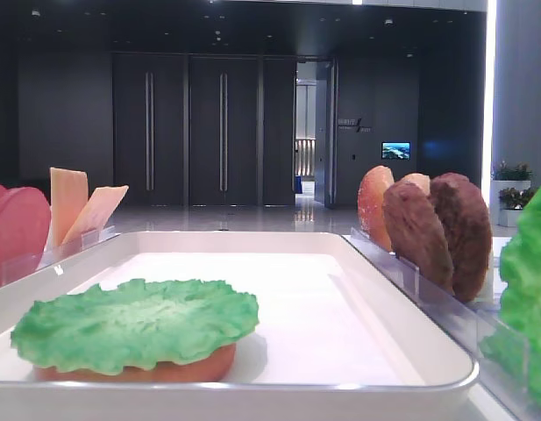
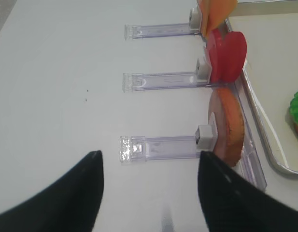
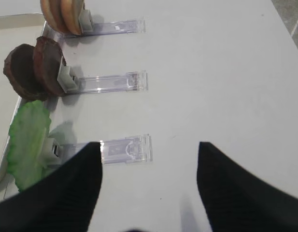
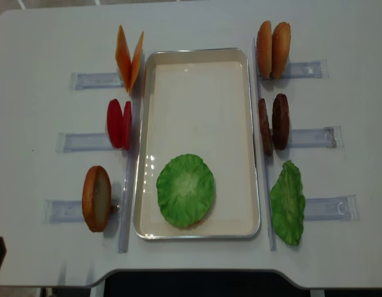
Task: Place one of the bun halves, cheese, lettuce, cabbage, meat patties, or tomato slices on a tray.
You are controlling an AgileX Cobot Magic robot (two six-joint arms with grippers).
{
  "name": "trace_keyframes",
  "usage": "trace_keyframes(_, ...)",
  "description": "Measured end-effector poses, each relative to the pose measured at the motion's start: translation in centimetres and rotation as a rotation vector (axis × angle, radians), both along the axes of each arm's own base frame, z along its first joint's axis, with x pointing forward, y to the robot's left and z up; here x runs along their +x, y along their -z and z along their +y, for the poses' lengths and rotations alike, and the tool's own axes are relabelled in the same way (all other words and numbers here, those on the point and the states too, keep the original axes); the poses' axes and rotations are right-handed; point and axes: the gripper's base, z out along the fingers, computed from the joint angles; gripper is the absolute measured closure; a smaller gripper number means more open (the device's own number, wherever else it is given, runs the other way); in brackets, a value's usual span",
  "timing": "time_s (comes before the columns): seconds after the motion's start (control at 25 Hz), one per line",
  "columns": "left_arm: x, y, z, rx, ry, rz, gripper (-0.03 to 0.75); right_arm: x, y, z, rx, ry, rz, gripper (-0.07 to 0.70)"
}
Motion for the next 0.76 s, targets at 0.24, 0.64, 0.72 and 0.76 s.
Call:
trace_keyframes(0.24,0.00,0.00,0.00,0.000,0.000,0.000,0.244,0.00,-0.01,0.00,0.000,-0.001,-0.001,0.218)
trace_keyframes(0.64,0.00,0.00,0.00,0.000,0.000,0.000,0.244,-0.73,0.02,0.00,0.003,-0.015,-0.049,0.218)
trace_keyframes(0.72,0.00,0.00,0.00,0.000,0.000,0.000,0.244,-0.74,0.04,0.01,0.004,-0.015,-0.050,0.218)
trace_keyframes(0.76,0.00,0.00,0.00,0.000,0.000,0.000,0.244,-0.76,0.04,0.01,0.004,-0.015,-0.051,0.218)
